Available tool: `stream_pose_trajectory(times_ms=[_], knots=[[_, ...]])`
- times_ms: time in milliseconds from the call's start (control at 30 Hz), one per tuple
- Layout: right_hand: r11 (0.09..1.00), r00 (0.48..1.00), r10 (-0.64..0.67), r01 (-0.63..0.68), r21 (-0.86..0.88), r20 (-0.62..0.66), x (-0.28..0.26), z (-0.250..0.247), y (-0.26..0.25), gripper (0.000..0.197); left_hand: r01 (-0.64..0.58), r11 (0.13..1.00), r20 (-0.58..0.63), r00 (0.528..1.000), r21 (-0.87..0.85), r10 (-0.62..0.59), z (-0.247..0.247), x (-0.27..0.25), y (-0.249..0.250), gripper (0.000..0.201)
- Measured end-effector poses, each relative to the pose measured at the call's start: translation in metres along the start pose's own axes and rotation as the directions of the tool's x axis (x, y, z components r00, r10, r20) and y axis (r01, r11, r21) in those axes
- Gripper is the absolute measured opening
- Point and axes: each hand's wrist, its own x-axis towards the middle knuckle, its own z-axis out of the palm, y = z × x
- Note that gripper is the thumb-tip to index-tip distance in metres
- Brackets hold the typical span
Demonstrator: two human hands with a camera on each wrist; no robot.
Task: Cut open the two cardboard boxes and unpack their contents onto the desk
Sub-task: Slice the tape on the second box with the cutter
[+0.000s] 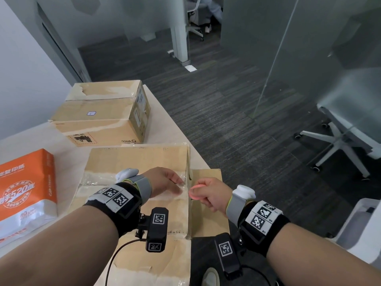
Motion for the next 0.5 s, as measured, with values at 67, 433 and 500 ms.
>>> stream_pose_trajectory(times_ms=[67, 433, 500], knots=[[1.000, 1.000, -0.001, 0.001, -0.012, -0.010, 0.000, -0.001, -0.001, 0.020, 0.017, 0.999, -0.035, 0.999, 0.031, -0.016, 0.000, -0.008, 0.004, 0.014], [0.995, 0.982, 0.018, 0.002, 0.104, -0.188, 0.012, -0.019, -0.004, 0.018, -0.106, 0.918, -0.285, 0.932, 0.382, 0.226, -0.003, -0.011, -0.005, 0.034], [0.994, 0.980, 0.001, 0.021, 0.104, -0.200, 0.014, -0.018, -0.004, 0.022, -0.078, 0.850, -0.302, 0.915, 0.521, 0.269, -0.001, -0.011, -0.003, 0.059]])
